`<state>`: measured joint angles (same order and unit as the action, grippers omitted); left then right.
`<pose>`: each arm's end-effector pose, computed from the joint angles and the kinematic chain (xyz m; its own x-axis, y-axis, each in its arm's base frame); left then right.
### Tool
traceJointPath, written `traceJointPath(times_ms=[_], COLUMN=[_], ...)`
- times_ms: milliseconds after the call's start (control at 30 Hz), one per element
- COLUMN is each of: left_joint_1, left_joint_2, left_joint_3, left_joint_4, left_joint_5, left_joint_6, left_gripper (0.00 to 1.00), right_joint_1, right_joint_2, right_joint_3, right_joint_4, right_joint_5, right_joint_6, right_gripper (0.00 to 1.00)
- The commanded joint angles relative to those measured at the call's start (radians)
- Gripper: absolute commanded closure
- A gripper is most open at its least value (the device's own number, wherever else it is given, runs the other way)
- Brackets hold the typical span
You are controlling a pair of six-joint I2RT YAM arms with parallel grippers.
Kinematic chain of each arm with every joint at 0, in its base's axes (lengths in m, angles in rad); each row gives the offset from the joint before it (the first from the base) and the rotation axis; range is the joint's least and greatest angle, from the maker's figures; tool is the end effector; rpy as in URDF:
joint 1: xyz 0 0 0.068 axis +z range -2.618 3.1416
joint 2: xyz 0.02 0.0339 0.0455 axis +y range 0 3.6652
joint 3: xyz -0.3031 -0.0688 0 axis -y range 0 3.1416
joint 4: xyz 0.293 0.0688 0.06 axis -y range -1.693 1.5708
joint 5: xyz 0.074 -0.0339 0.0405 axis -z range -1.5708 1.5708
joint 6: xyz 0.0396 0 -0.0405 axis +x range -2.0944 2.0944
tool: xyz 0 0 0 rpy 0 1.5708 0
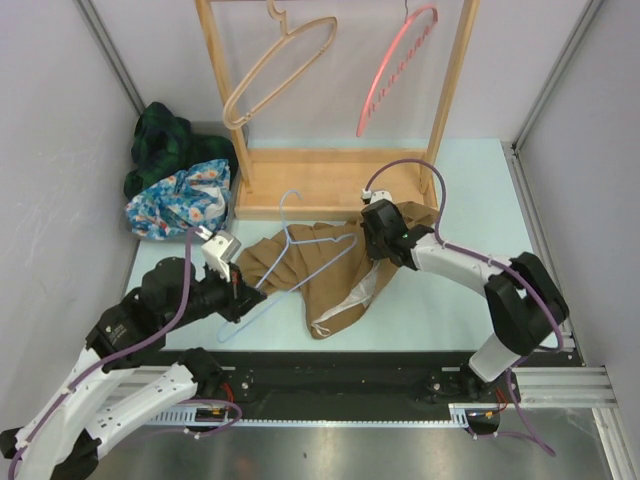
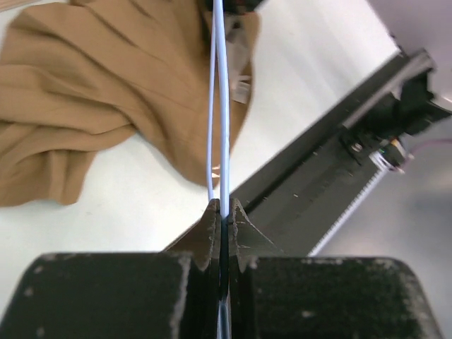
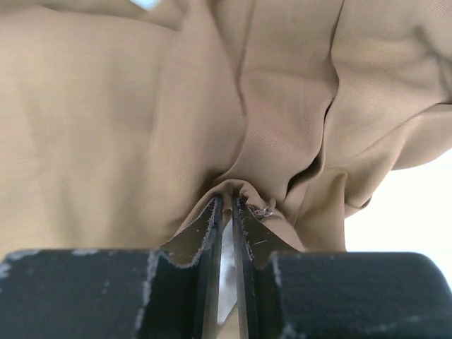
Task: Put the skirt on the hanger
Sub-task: Locate the hanging ribbon on the skirt
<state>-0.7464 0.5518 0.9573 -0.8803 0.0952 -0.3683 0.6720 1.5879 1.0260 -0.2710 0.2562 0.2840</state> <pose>0.0770 -0.0763 0.3913 -0.5788 0.0472 -0.8141 0.5677 0.7400 -0.3607 0.3041 0.2291 0.2281 -0.6872 -0.2003 -0.6983 -0.2878 0.9577 0.0085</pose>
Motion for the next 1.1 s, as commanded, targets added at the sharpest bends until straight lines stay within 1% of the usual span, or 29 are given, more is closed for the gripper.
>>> traceJointPath(times_ms=[0, 67, 100, 267, 400, 467, 533, 733, 833, 867, 1067], left_joint_1=[-0.005, -0.005, -0.005, -0.007, -0.014, -0.024, -0.031, -0.056, -0.073, -0.077, -0.105], left_joint_2=[-0.033, -0.030, -0.023, 0.016, 0.039, 0.048, 0.050, 0.028, 0.019, 0.019, 0.045], left_joint_3=[-0.003, -0.029, -0.035, -0.093, -0.129, -0.147, -0.161, -0.242, -0.276, -0.282, -0.298], left_joint_4=[0.090, 0.115, 0.116, 0.144, 0.161, 0.176, 0.175, 0.244, 0.279, 0.302, 0.316], left_joint_5=[0.208, 0.224, 0.203, 0.235, 0.169, 0.124, 0.030, 0.077, 0.090, 0.115, 0.075], left_joint_6=[0.037, 0.031, 0.017, -0.003, -0.020, -0.038, -0.050, -0.078, -0.087, -0.084, -0.086], left_gripper=[1.00, 1.00, 1.00, 1.00, 1.00, 1.00, 1.00, 0.99, 1.00, 1.00, 1.00], right_joint_1=[-0.032, -0.045, -0.052, -0.081, -0.101, -0.103, -0.103, -0.103, -0.103, -0.101, -0.078], right_joint_2=[0.101, 0.116, 0.119, 0.078, 0.024, -0.015, -0.063, -0.183, -0.193, -0.190, -0.201], right_joint_3=[0.069, 0.080, 0.077, 0.040, -0.001, -0.029, -0.059, -0.121, -0.138, -0.138, -0.121], right_joint_4=[-0.039, -0.060, -0.062, -0.086, -0.079, -0.062, -0.054, -0.085, -0.100, -0.103, -0.146], right_joint_5=[0.035, 0.041, 0.041, 0.035, -0.017, -0.069, -0.109, -0.153, -0.155, -0.156, -0.135], right_joint_6=[-0.039, -0.014, -0.008, 0.069, 0.081, 0.072, 0.066, 0.020, -0.012, -0.020, -0.074], right_gripper=[0.85, 0.87, 0.87, 0.88, 0.87, 0.85, 0.83, 0.76, 0.75, 0.75, 0.75])
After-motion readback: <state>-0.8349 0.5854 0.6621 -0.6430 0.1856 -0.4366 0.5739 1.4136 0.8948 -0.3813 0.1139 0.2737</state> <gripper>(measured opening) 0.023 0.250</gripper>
